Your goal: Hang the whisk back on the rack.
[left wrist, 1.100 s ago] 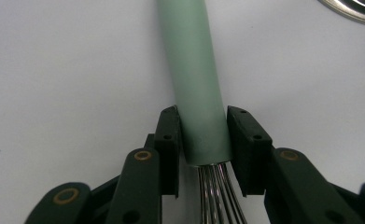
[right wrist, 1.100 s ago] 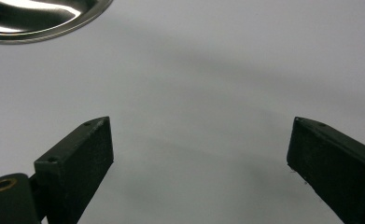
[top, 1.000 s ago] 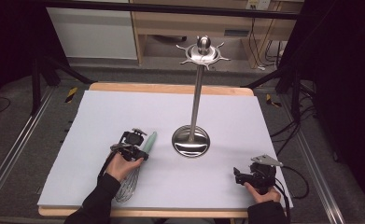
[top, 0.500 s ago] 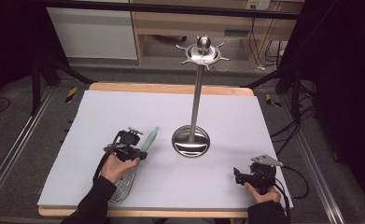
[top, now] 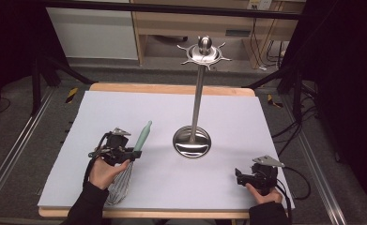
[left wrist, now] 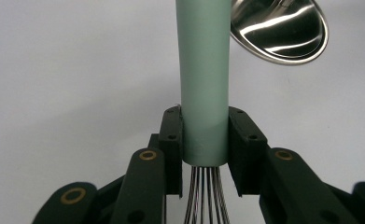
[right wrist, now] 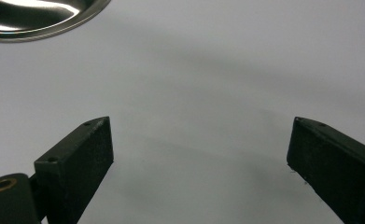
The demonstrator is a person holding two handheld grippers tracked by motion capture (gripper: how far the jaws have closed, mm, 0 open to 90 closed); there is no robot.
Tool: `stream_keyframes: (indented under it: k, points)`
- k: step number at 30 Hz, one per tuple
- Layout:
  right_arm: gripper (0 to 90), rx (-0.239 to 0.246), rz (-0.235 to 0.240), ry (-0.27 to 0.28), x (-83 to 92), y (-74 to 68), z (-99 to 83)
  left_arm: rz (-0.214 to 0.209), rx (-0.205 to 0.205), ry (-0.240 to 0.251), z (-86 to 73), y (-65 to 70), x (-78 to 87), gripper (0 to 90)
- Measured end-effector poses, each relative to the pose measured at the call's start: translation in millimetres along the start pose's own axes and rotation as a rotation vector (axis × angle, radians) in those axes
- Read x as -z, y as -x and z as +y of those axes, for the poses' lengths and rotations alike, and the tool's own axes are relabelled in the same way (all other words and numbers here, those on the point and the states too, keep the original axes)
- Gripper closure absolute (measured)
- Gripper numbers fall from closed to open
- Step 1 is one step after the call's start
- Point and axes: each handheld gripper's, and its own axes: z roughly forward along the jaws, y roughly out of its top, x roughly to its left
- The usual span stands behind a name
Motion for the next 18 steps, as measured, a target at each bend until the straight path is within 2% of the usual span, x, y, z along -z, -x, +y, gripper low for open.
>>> stream_keyframes:
  k: [8, 13, 18]
  points:
    - [7.5, 0.002, 0.000, -0.001, 0.0, 0.1, -0.1, -0.002, -0.012, 0.057, -4.2, -2.1, 15.2, 68.9]
    - [7.7, 0.010, 0.002, -0.001, 0.4, -0.6, -0.2, -0.003, -0.010, 0.074, -6.7, -2.7, 22.6, 68.9]
    - [7.8, 0.010, 0.001, -0.005, 0.4, -1.5, -0.4, -0.004, -0.012, 0.123, -10.4, -3.6, 35.2, 68.9]
